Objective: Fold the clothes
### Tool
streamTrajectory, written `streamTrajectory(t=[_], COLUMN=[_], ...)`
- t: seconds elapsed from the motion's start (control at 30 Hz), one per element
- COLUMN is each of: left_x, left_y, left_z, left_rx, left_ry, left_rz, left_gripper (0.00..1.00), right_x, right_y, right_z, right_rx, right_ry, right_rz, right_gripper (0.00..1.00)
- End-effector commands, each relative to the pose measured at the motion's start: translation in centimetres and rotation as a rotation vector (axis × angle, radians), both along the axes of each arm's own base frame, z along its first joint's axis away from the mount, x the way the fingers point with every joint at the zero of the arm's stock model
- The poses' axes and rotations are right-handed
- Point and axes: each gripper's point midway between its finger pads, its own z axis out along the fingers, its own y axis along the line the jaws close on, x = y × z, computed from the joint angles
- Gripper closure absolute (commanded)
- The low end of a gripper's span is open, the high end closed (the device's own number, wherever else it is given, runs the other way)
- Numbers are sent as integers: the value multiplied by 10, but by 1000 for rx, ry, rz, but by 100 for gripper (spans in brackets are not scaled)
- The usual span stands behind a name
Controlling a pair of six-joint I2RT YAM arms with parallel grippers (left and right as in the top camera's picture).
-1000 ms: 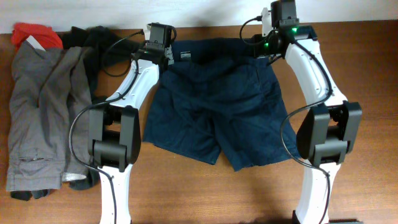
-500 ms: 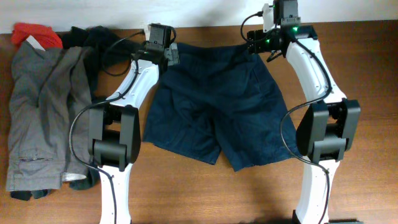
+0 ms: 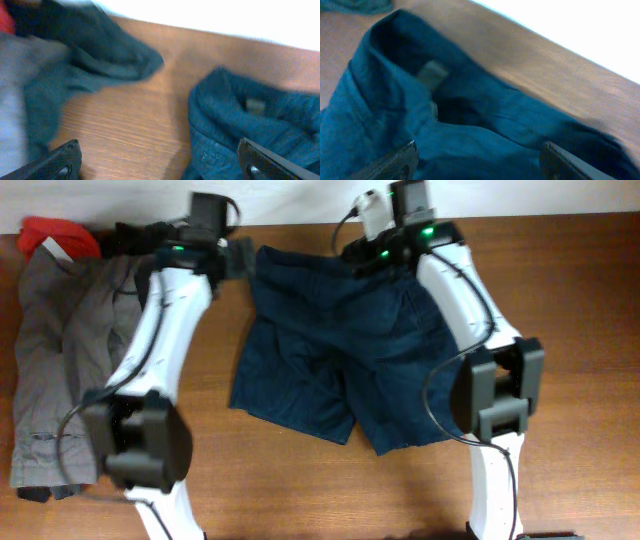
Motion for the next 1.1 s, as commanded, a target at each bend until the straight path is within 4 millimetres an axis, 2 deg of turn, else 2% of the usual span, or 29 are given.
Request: streamTrajectory(t=[0.0, 0.1, 0.2, 0.47, 0.53, 0.57, 0.63, 0.7, 0.73, 0.97, 1.07], left_x=[-11, -15, -17, -22, -22, -22, -22, -22, -22, -22, -22], left_y=[13, 16, 17, 18, 18, 18, 18, 19, 19, 19, 19], left_z=[44, 56, 54, 49, 49, 49, 49, 49, 49, 49, 49], left_rx=[6, 33, 43, 58, 58, 58, 58, 61, 63, 63, 63], left_ry=[-72, -90, -75, -48, -46, -45, -44, -45, -45, -45, -45], left_rz=[-11, -36, -38, -47, -48, -48, -48, -44, -43, -43, -43], left_gripper=[1, 1, 1, 1, 1, 1, 1, 1, 1, 1, 1], right_x=[-2, -3, -2, 5, 8, 10, 14, 21, 25, 54, 64], right_y=[25, 44, 54, 66, 67, 67, 67, 66, 64, 50, 43], right_z=[-22, -39, -54, -86, -86, -85, -80, -70, -63, 4, 20], right_rx=[6, 6, 12, 42, 46, 48, 55, 71, 80, 122, 122], right_ry=[17, 19, 23, 17, 4, -4, -25, -41, -52, -177, -231], right_rz=[56, 86, 105, 131, 132, 132, 127, 107, 98, 58, 37], right_gripper=[21, 21, 21, 22, 30, 41, 72, 89, 94, 96, 96])
